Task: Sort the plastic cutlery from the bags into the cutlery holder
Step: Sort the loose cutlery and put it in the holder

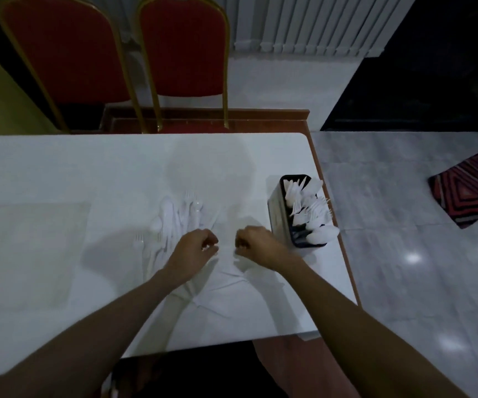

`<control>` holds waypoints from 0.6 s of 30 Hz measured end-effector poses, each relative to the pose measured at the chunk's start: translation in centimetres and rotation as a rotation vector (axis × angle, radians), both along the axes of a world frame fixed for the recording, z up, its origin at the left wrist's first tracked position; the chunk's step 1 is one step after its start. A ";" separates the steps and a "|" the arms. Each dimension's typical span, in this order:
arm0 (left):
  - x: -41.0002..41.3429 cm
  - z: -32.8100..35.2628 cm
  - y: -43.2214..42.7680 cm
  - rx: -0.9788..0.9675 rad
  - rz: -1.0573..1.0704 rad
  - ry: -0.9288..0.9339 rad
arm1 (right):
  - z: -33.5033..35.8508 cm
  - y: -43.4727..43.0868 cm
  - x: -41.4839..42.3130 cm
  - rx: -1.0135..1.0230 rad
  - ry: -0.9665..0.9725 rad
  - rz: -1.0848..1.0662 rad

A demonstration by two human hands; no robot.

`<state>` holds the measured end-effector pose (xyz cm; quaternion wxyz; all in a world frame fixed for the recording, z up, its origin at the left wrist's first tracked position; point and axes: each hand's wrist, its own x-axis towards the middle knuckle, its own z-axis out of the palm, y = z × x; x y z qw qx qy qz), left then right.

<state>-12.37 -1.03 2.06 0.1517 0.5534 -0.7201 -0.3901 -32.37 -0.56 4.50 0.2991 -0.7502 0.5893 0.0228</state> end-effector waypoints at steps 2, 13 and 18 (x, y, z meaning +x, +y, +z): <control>1.1 -1.5 2.1 0.050 -0.133 -0.038 | -1.7 1.3 0.5 0.138 0.118 0.039; 3.2 -7.2 5.9 -0.331 -0.750 -0.225 | -5.2 3.3 1.8 0.152 0.237 0.106; 4.2 -6.6 4.0 -0.447 -0.761 -0.213 | -4.7 1.6 2.0 0.040 0.279 0.170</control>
